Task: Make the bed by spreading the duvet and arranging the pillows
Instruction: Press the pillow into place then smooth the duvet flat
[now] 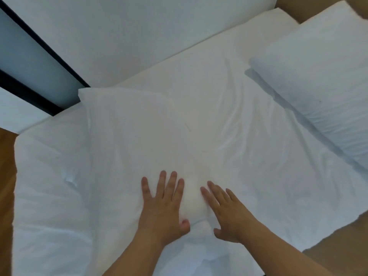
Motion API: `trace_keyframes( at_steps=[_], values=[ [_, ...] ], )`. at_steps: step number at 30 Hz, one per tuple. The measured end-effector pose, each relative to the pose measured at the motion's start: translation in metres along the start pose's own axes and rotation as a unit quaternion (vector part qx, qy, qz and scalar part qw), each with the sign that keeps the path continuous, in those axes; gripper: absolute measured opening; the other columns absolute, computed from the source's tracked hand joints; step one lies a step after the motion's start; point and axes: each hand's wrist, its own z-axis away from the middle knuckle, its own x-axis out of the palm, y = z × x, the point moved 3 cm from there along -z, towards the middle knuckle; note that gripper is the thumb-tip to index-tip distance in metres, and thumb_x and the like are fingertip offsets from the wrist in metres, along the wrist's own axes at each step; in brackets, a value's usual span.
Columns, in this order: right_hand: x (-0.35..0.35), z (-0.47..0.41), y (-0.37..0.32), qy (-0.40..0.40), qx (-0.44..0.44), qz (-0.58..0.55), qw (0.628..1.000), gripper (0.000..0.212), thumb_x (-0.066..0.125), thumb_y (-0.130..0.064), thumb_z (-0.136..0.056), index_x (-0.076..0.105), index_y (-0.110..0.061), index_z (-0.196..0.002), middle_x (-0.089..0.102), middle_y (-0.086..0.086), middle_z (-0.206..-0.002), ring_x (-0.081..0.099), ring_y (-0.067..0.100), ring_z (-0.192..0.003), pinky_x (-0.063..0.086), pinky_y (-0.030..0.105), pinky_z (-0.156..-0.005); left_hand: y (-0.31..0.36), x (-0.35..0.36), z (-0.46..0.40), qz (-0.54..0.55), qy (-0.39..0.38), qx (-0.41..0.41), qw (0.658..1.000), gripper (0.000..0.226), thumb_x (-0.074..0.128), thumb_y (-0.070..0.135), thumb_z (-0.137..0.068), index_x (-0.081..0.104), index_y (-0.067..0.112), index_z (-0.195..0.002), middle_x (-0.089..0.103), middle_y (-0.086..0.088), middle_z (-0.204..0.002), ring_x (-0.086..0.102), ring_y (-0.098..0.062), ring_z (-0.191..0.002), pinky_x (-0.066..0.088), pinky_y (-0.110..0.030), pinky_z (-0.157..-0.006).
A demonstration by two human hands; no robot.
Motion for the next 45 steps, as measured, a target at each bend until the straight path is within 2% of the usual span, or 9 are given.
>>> trace_keyframes(
  at_steps=[3,12,16,20,22,24,36,39,45],
  values=[
    [0.036,-0.006,-0.026,0.078,0.041,-0.012,0.996,0.128,0.075,-0.058,-0.058,0.003,-0.016,-0.155,-0.001,0.011,-0.162,0.008,0.033,-0.148,0.014,0.052,-0.114,-0.006,0.023,0.011,-0.072,0.011,0.002,0.997,0.117,0.045,0.073,-0.076,-0.036,0.019,-0.141,-0.046,-0.013,-0.146,-0.037,-0.042,-0.135,-0.016,-0.081,-0.092],
    [0.013,-0.065,-0.084,0.253,0.051,0.018,0.966,0.092,0.060,-0.047,-0.078,0.020,-0.006,-0.150,0.019,0.022,-0.157,0.015,0.043,-0.145,0.023,0.062,-0.111,-0.081,0.041,0.030,-0.012,0.026,-0.114,0.993,0.122,0.065,0.045,-0.083,-0.046,0.032,-0.134,-0.053,-0.009,-0.141,-0.035,-0.046,-0.135,0.005,-0.079,-0.099],
    [0.007,-0.080,-0.091,0.280,0.043,0.058,0.957,0.069,0.071,-0.021,-0.060,0.053,-0.001,-0.123,0.052,0.018,-0.119,0.050,0.042,-0.108,0.040,0.054,-0.096,-0.079,0.046,0.023,-0.012,0.030,-0.094,0.995,0.113,0.061,0.040,-0.089,-0.036,0.022,-0.143,-0.039,-0.018,-0.149,-0.020,-0.051,-0.139,0.022,-0.071,-0.102],
    [-0.018,-0.099,-0.094,0.229,0.108,0.045,0.966,0.040,0.072,-0.012,-0.042,0.056,-0.014,-0.079,0.054,0.007,-0.074,0.050,0.029,-0.064,0.037,0.034,-0.060,-0.077,0.035,0.009,-0.024,0.025,-0.084,0.996,0.080,0.054,0.026,-0.096,0.001,0.013,-0.154,0.007,-0.022,-0.158,0.020,-0.048,-0.140,0.045,-0.053,-0.094],
    [-0.046,-0.105,-0.095,0.186,0.110,0.017,0.976,0.025,0.069,-0.015,-0.054,0.050,-0.019,-0.070,0.055,0.003,-0.067,0.055,0.029,-0.061,0.031,0.031,-0.058,-0.082,0.008,0.003,-0.048,0.068,-0.081,0.993,0.052,0.052,0.020,-0.093,0.038,0.013,-0.143,0.049,-0.017,-0.136,0.053,-0.037,-0.121,0.049,-0.040,-0.087],
    [-0.086,-0.104,-0.092,0.175,0.090,-0.007,0.980,0.017,0.061,-0.019,-0.068,0.045,-0.023,-0.071,0.057,0.001,-0.071,0.058,0.027,-0.068,0.031,0.030,-0.061,-0.089,-0.029,0.005,-0.037,0.085,-0.077,0.993,0.031,0.048,0.015,-0.091,0.058,0.019,-0.120,0.066,-0.004,-0.110,0.066,-0.027,-0.098,0.046,-0.031,-0.073],
    [-0.442,0.080,-0.091,0.239,0.029,0.033,0.970,0.011,0.057,-0.028,-0.079,0.048,-0.023,-0.075,0.057,-0.003,-0.076,0.057,0.024,-0.072,0.037,0.027,-0.061,-0.056,-0.362,0.142,0.075,0.262,-0.104,0.957,0.009,0.052,0.021,-0.083,0.048,0.022,-0.090,0.064,-0.001,-0.099,0.061,-0.025,-0.089,0.035,-0.028,-0.065],
    [-0.502,0.149,-0.093,0.241,0.008,0.111,0.964,0.011,0.057,-0.029,-0.080,0.047,-0.024,-0.077,0.063,0.000,-0.085,0.062,0.026,-0.082,0.036,0.028,-0.063,-0.024,-0.407,0.183,0.134,0.303,-0.110,0.937,0.025,0.052,0.021,-0.083,0.058,0.020,-0.108,0.064,0.001,-0.105,0.062,-0.024,-0.096,0.045,-0.029,-0.076],
    [-0.539,0.247,-0.069,0.210,0.021,0.173,0.962,0.014,0.057,-0.029,-0.082,0.044,-0.026,-0.078,0.061,0.000,-0.086,0.062,0.024,-0.086,0.034,0.029,-0.064,0.048,-0.437,0.217,0.202,0.341,-0.061,0.916,0.023,0.053,0.021,-0.078,0.060,0.022,-0.100,0.065,0.003,-0.099,0.061,-0.022,-0.093,0.043,-0.030,-0.073]
  ],
)
